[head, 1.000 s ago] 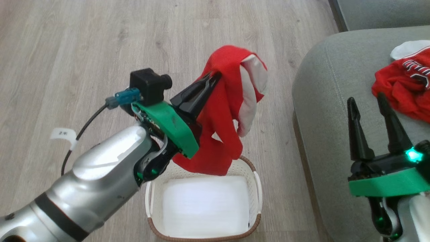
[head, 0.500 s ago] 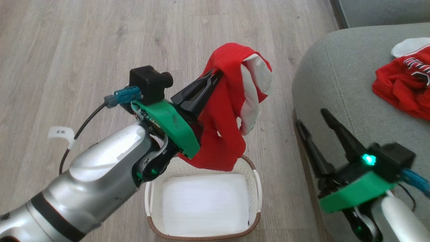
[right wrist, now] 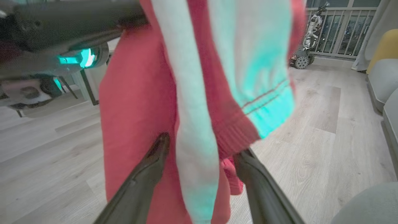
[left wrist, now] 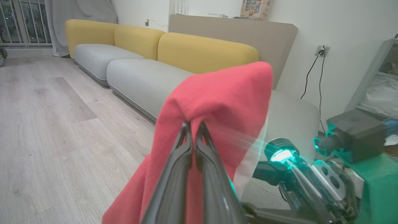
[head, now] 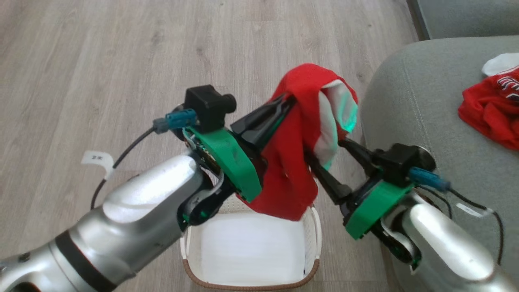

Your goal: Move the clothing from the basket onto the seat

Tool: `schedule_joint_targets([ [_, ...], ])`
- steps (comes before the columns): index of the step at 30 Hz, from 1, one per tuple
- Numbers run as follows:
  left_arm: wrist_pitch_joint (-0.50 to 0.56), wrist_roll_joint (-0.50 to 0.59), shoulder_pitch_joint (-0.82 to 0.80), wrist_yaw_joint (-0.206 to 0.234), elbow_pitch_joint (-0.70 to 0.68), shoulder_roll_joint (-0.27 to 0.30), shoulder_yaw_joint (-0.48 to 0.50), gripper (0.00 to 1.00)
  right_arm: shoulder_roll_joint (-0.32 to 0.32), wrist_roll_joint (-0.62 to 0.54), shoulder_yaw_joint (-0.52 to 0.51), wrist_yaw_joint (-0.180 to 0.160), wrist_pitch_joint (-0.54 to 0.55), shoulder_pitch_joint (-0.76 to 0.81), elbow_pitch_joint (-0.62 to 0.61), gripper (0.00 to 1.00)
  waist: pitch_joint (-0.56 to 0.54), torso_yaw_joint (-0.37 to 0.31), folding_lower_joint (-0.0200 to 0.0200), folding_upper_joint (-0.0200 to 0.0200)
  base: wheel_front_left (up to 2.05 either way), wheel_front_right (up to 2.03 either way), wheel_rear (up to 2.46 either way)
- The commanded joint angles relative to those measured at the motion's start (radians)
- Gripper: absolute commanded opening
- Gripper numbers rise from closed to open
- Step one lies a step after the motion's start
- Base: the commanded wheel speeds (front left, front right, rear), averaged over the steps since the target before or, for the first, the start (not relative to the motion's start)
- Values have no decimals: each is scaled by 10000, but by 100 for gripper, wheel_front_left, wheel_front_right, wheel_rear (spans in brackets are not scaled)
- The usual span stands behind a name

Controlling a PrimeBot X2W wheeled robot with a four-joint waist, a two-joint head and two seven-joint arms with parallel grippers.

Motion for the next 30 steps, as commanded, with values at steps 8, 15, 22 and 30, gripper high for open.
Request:
schedule_joint_targets([
  [8,85,75,-745,-102,-348,-201,171,0,473,357,1069,-4,-439,-1221,1387,100,-151,337,1,-1,0,0,0],
  [15,87,40,-723,-105,-286,-229,135,0,700,671,1437,-4,-861,-1565,2135,0,-149,494,1,-1,0,0,0],
  [22,57,-25,-642,-58,-137,-136,165,0,729,711,1190,-4,-1234,-1667,2190,0,-118,450,1,-1,0,0,0],
  [30,-10,-165,-385,62,107,40,222,0,701,478,176,-4,-1307,-1179,1514,0,-87,228,1,-1,0,0,0],
])
